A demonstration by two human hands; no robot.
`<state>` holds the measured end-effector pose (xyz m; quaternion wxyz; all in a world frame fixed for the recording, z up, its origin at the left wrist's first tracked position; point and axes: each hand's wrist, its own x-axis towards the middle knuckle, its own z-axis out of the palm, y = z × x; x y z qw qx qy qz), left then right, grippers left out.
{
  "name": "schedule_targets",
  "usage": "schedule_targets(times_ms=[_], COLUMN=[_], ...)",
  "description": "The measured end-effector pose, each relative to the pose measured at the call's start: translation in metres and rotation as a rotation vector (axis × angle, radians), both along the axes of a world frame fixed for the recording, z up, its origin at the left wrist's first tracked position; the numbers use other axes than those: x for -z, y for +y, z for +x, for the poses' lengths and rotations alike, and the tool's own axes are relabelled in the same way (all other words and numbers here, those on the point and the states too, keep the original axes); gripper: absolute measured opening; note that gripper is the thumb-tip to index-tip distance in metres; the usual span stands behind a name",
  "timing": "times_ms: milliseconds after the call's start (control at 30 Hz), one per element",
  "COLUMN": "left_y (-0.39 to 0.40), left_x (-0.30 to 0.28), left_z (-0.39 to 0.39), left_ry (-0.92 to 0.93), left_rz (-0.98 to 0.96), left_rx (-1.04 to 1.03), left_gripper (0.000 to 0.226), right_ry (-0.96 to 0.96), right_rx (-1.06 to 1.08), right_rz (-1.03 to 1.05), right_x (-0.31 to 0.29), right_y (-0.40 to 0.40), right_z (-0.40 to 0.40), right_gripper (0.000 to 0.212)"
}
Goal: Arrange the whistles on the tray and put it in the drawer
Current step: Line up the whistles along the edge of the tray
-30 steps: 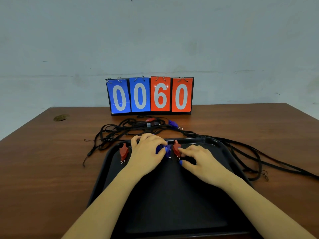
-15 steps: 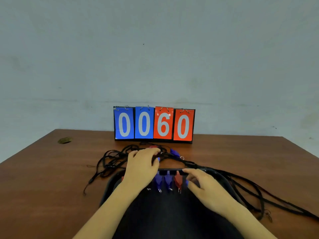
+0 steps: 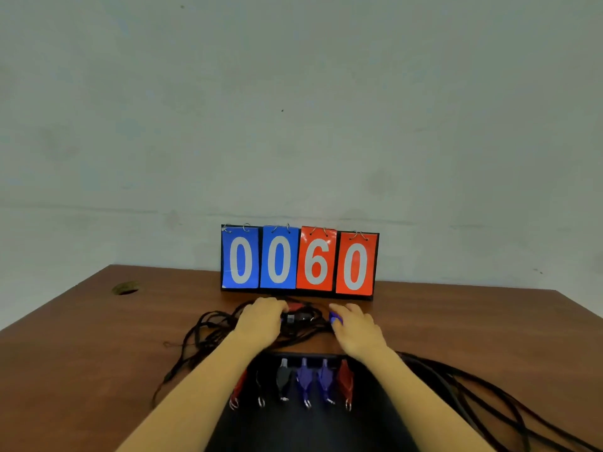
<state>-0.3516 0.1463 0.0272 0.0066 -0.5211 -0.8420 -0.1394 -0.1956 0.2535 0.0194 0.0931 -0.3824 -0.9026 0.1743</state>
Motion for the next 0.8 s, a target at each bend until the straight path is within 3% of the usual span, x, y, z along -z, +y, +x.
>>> schedule_targets(times_ms=[167, 433, 600, 800], left_y=[0.011, 0.020, 0.014, -0.005], left_x=[0.011, 0.012, 0.010, -0.009], left_z=[-0.001, 0.002, 0.008, 0.018], left_ry=[0.187, 0.088, 0.091, 0.116], left_rz=[-0.086, 0.033, 0.062, 0.171], left_rx=[-0.034, -0.077, -0.121, -0.086], left_gripper=[0.027, 0.004, 0.008, 0.005], right_ry=[-0.090, 0.208, 0.273, 0.445], right_rx=[0.074, 0.102, 0.169, 0.152], right_rz=[0.041, -0.189, -0.069, -0.240], right_x=[0.014, 0.005, -0.006, -0.009], right_y=[-0.002, -0.003, -0.004, 0.000], right_z=[-0.012, 0.004, 0.025, 0.049], right_gripper=[0.042, 0.036, 0.050, 0.048])
